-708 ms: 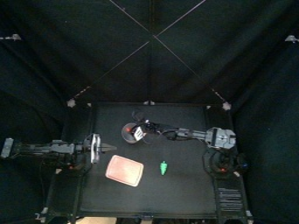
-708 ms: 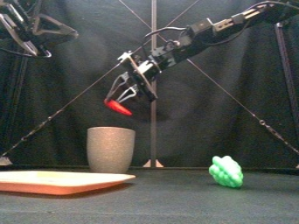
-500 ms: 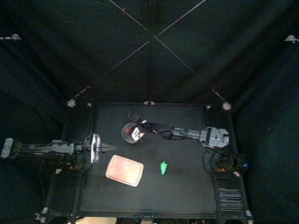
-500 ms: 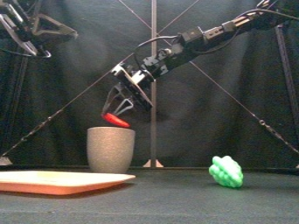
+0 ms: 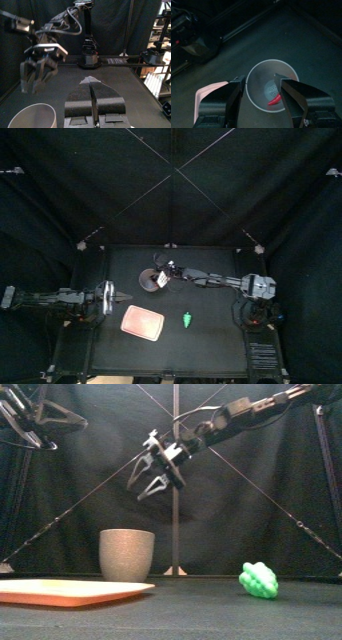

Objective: Pick the red chile then place it in the grey bowl
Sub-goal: Drop red chile in the grey bowl and return to neutral

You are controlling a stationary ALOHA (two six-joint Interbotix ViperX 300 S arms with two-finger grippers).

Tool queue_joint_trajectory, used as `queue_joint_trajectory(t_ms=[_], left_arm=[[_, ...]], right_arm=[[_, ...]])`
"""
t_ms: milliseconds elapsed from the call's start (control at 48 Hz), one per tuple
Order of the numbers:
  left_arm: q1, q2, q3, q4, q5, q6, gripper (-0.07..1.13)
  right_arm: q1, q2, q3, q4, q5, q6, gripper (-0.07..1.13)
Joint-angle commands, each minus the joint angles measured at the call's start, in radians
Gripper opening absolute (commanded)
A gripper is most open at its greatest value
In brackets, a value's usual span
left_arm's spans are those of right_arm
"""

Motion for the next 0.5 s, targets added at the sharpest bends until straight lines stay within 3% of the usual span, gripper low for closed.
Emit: queue_joint_trajectory(t_ms=[21, 271, 500], left_arm=[[0.0, 0.002, -0.014, 0.002, -0.005, 0.002, -0.03], [0.003, 0.0, -0.014, 0.003, -0.003, 0.002, -0.03], [0.006, -0.003, -0.012, 0.002, -0.005, 0.002, -0.03]], right_arm=[[0.041, -0.152, 0.061, -0.029, -0.026, -0.005, 0.86], [0.166, -0.39, 0.307, -0.132, -0.124, 0.003, 0.86], [0.212, -0.647, 0.594, -0.183, -0.301, 0.006, 0.86]])
